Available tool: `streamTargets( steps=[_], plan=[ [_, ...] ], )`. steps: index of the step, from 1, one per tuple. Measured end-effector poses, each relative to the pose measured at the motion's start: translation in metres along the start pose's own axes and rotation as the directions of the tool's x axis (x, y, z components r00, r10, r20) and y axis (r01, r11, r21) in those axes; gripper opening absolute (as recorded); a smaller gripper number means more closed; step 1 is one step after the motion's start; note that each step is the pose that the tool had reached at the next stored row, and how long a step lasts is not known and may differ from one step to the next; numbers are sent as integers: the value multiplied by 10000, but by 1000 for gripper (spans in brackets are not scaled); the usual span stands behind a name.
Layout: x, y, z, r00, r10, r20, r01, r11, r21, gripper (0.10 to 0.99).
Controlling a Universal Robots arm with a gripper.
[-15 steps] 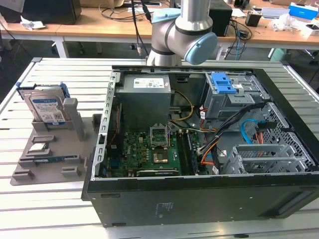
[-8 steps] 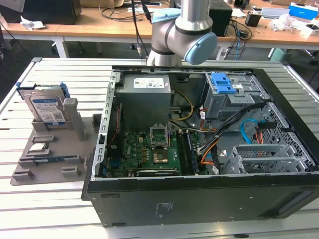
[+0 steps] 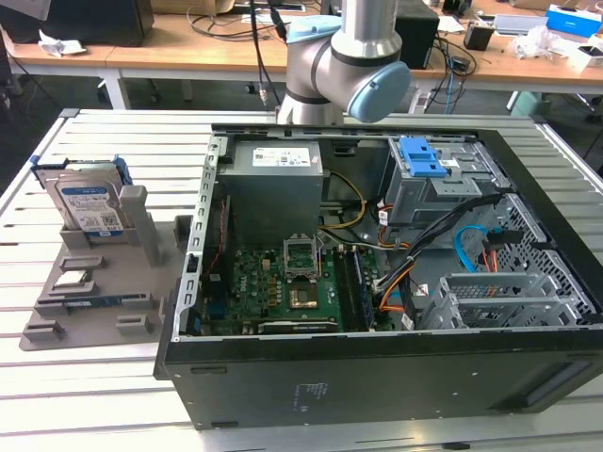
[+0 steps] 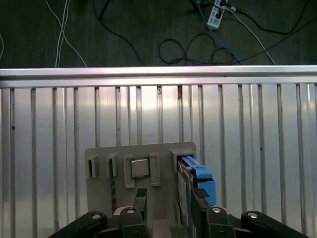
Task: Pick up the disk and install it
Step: 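Pick up the disk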
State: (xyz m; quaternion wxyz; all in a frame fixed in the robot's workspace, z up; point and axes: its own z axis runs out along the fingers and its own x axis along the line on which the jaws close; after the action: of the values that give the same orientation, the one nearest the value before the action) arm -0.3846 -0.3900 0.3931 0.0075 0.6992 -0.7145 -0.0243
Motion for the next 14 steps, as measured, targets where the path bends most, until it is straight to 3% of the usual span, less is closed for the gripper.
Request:
streamTargets(
  steps=[14],
  plan=[
    [-102, -62, 15, 10000, 0, -20, 0, 10000, 0, 482]
  ],
)
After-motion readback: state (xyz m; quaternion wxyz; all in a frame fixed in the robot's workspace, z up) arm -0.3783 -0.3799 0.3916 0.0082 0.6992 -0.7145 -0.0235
